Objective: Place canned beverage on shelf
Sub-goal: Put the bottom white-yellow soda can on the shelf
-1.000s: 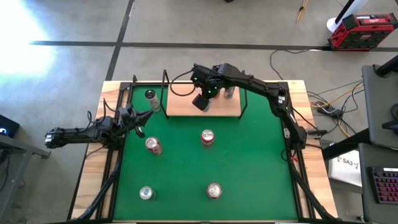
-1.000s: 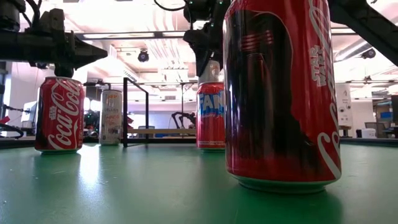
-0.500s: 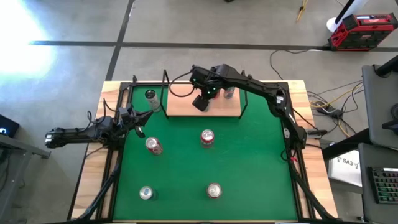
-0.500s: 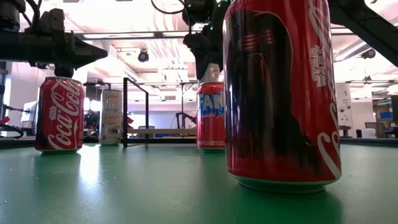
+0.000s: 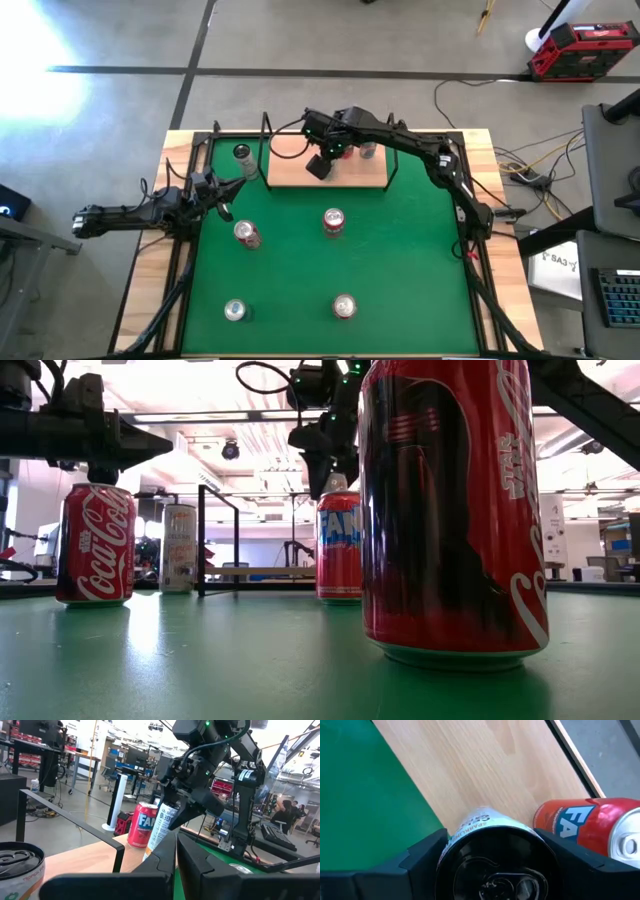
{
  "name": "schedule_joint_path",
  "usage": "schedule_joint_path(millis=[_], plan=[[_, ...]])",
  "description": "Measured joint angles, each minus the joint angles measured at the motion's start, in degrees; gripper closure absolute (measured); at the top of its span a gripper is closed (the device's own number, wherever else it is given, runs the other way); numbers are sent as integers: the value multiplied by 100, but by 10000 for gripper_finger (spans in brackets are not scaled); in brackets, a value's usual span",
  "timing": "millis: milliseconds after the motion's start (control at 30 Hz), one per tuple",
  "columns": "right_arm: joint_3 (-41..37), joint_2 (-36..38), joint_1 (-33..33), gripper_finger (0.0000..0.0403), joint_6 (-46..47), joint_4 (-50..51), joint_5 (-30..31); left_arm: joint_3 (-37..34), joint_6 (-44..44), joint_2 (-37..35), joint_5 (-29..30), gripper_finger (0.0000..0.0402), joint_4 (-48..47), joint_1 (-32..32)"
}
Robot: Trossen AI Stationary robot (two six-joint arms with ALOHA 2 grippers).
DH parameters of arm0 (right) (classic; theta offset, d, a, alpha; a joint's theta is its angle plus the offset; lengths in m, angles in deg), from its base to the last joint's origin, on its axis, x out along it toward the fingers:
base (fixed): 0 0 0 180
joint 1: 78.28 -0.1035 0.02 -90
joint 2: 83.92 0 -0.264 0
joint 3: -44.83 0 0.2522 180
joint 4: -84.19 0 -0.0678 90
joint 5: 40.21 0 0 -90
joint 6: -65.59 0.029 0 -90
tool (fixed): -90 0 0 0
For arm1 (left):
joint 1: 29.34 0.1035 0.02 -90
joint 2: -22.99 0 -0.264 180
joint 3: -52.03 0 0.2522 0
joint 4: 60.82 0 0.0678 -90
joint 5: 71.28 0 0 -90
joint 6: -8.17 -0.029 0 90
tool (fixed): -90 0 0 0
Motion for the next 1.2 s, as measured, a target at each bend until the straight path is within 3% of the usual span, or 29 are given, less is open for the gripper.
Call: schedule_joint_path(millis=[333,667,967,1200], plan=[[0,19,-48,24,588,78,192,-1,0,0,0,402,-12,0],[0,344,-561,18,1897,755,502,1,0,0,0,402,-12,2],[-233,363,-1218,18,3667,1022,1438,-1,0,0,2,402,-12,2],[-936,365,-1806,18,5125,668,2802,0,1,0,1,402,-10,2]])
